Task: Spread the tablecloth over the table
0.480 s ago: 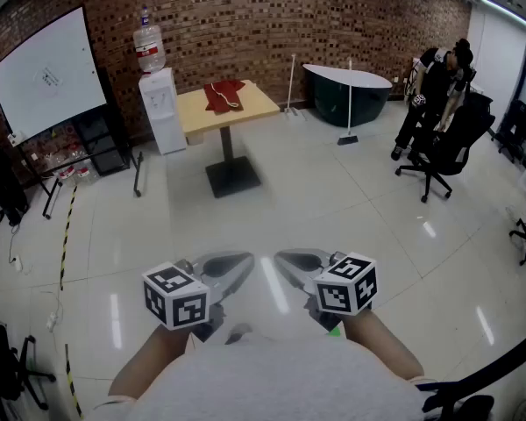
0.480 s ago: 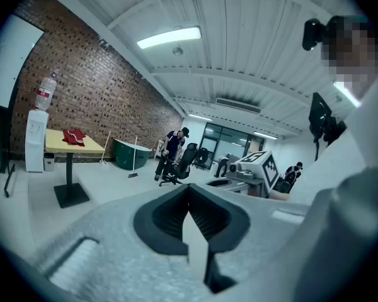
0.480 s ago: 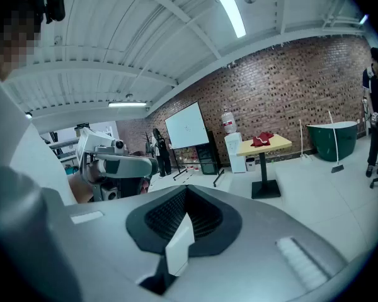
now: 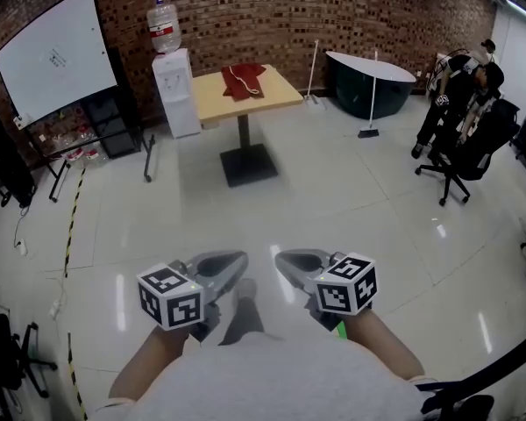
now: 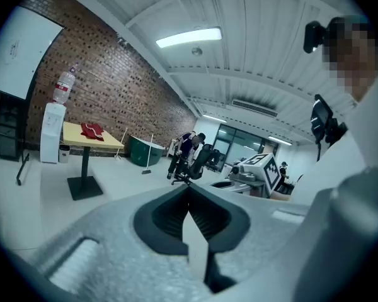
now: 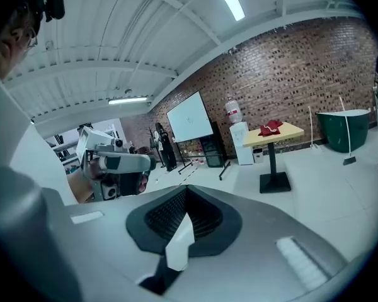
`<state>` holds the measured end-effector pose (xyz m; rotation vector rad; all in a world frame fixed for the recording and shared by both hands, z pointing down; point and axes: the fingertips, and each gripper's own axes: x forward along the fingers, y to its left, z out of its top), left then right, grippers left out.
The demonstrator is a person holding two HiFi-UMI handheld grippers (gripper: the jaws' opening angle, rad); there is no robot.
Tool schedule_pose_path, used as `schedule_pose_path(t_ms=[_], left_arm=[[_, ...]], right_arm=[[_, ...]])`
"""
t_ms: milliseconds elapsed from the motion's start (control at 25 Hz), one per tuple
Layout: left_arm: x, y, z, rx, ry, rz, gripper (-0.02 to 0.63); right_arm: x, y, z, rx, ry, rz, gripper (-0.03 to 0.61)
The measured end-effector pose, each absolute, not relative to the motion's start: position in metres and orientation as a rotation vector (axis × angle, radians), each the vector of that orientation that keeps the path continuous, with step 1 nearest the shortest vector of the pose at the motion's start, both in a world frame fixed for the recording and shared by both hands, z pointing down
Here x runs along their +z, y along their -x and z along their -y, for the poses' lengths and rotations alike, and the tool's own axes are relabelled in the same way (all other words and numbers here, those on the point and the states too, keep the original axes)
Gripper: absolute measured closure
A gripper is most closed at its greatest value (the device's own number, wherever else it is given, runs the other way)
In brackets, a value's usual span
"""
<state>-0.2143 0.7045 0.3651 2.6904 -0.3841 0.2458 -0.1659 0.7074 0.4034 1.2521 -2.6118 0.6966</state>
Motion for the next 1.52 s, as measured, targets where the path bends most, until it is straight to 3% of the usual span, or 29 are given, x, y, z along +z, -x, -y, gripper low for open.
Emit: schedule_pose_path(t_ms=[440,760,1160,1520], left_arm=[[0.409,0.244,-0.411,0.185,-2.647,0.524,0.612],[0.370,0.224,-0.172,0.193,-2.724,0.387,0.612],[0.370,0.188,-0.053,0.145,-2.713,0.342,0.612],[0.409,0.136,0.044,0.282,-2.628,0.359,0.612]], right_arm=[[0.462,0.167,-0.434,0.753,-1.223,2.580,0.580],[0.424,0.150,-0.191,0.721,-1.348,2.504,0.580],[0.416,0.095,-0.102,0.698,-1.454,2.410,0.580],[0.438,0.042,-0.011,0.697,-1.427,2.442,0.580]])
